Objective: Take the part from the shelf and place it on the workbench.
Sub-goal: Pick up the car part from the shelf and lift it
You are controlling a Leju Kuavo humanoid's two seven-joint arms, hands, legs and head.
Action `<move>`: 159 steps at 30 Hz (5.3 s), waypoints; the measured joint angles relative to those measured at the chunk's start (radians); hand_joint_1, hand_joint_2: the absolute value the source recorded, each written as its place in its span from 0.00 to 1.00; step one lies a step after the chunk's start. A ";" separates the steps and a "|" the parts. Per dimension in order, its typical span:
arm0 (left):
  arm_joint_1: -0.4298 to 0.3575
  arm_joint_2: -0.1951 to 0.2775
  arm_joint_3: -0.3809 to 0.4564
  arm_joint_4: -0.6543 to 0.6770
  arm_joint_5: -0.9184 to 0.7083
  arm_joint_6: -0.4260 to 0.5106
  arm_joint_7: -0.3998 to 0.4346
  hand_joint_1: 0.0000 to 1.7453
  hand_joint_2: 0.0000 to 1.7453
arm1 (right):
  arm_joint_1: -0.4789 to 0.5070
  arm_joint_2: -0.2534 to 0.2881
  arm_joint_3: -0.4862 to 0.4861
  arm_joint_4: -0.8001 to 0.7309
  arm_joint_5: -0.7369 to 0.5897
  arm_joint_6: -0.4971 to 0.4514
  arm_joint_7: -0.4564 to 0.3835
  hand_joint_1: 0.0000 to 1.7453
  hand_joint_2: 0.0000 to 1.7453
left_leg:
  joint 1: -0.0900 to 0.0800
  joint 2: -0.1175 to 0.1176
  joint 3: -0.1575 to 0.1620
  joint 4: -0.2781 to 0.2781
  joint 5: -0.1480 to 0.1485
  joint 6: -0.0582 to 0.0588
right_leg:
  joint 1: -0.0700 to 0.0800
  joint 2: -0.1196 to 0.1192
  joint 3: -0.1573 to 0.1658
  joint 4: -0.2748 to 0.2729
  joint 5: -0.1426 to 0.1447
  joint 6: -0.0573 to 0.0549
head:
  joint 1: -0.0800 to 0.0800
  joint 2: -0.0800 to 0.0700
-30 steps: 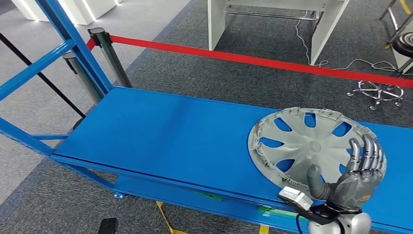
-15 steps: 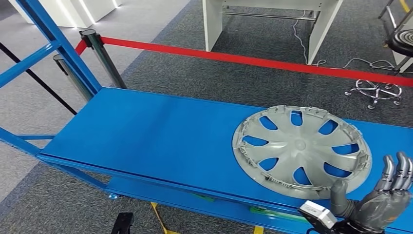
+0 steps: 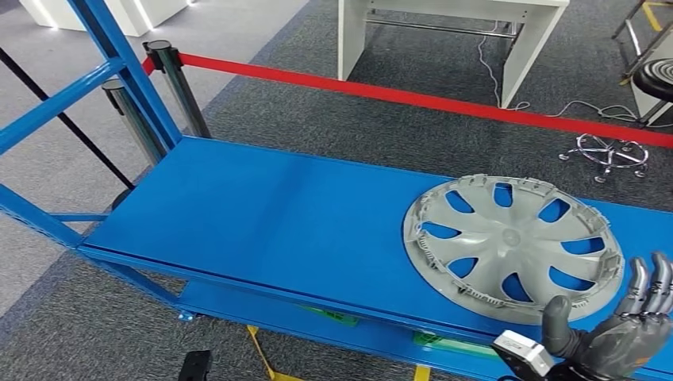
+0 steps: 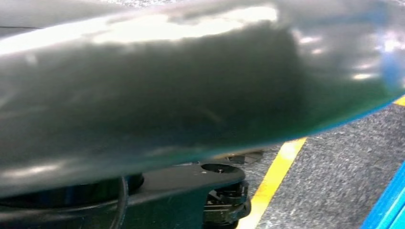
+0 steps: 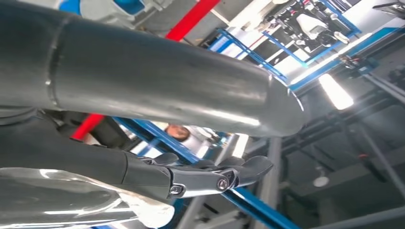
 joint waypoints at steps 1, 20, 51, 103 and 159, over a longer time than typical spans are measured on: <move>0.002 0.000 0.007 0.000 0.014 -0.002 -0.010 0.00 0.00 | -0.010 -0.002 0.003 0.018 -0.001 0.000 0.001 0.00 0.00 | 0.000 0.000 0.000 0.002 -0.001 -0.001 | 0.000 0.000 0.033 -0.068 0.032 -0.003 | 0.000 0.000; 0.022 0.024 0.075 0.000 0.027 -0.010 0.015 0.00 0.00 | -0.059 -0.136 0.225 0.321 0.055 0.001 0.171 0.00 0.00 | 0.022 -0.004 0.000 0.016 -0.012 -0.053 | -0.002 -0.007 0.107 -0.209 0.073 -0.026 | -0.013 0.000; 0.018 -0.009 0.022 0.000 0.001 0.014 0.000 0.00 0.00 | 0.131 -0.097 0.191 0.167 0.056 0.001 0.128 0.00 0.00 | 0.016 -0.002 0.013 0.009 -0.019 -0.044 | 0.002 -0.007 0.118 -0.214 0.069 -0.027 | -0.018 0.000; 0.027 0.042 0.109 0.000 0.083 -0.014 0.004 0.00 0.00 | -0.121 -0.263 0.310 0.443 0.038 0.062 0.308 0.00 0.00 | 0.010 0.001 -0.062 0.185 -0.120 -0.051 | 0.000 -0.010 0.118 -0.230 0.085 -0.051 | -0.019 0.000; -0.001 0.064 0.010 0.000 -0.010 -0.051 0.074 0.00 0.00 | -0.938 -0.503 0.404 1.342 0.332 0.536 0.463 0.00 0.00 | 0.012 0.001 -0.026 0.000 0.029 -0.028 | 0.009 -0.007 0.095 -0.222 0.096 -0.029 | -0.013 0.000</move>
